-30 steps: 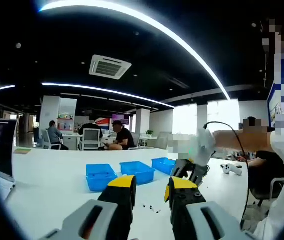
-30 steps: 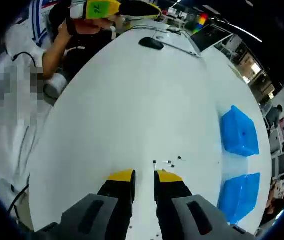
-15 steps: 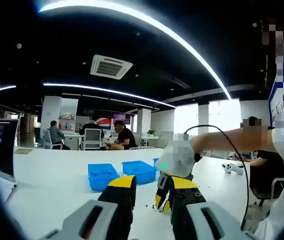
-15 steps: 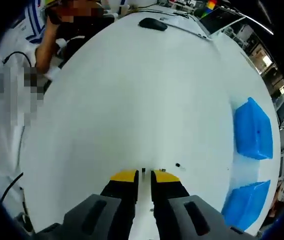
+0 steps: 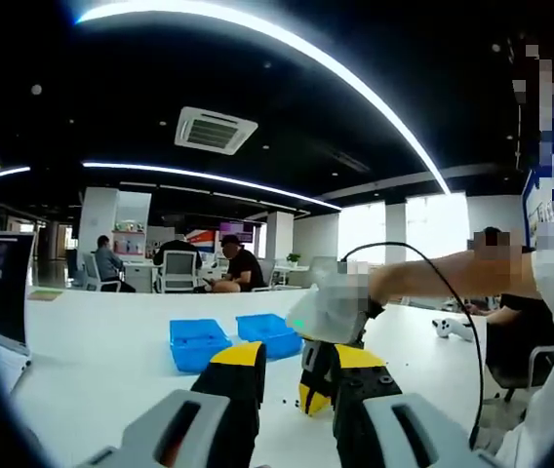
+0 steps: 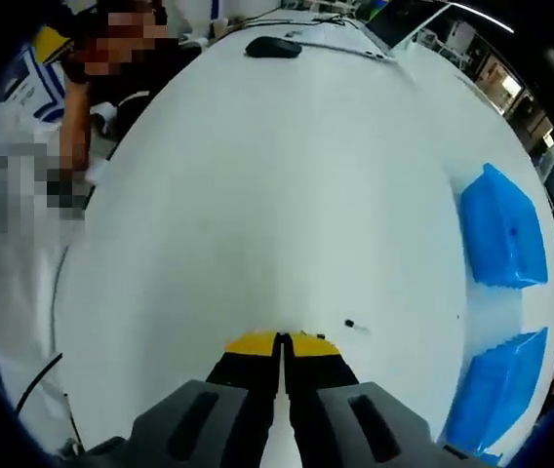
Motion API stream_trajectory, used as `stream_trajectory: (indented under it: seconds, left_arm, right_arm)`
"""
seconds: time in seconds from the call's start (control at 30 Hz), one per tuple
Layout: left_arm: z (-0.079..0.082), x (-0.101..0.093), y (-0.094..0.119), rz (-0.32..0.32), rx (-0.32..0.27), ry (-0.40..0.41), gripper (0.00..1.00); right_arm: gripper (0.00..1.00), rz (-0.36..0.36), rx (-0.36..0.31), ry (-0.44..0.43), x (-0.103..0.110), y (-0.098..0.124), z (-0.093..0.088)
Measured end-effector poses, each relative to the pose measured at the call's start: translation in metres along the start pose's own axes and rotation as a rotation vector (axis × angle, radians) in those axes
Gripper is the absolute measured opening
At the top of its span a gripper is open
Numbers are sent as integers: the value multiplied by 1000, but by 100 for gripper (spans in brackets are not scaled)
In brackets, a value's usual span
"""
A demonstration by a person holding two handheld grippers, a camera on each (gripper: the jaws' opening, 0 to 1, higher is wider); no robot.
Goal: Pick up the resistors one by one and place each resistor into its matching bin, sorting the parts by color and model until every resistor is separated into the correct bin for its type
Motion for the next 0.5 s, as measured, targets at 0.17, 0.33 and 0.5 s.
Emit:
stream_trajectory:
  seconds: [0.17, 0.33, 0.5]
  left_arm:
    - [-1, 1, -1, -2, 3, 3, 28]
    - [-1, -3, -3, -10, 4, 0, 28]
    - [-1, -5, -5, -9, 7, -1, 28]
  right_arm:
    - [4, -67, -231, -144, -1, 43, 5]
    - [4, -130, -334, -296, 3, 69, -20]
    - [4, -259, -614, -453, 8, 111, -51]
Point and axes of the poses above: the point that each gripper's makers call its tool centre point, and the gripper's own axes: y roughly backward along the fingers, x roughly to its left, z roughly out of its top, the point moved 6 cm from there along y, roughly backward along the fingers, and after that the axes turned 2 degrees about -y, right-handed, at the moved point
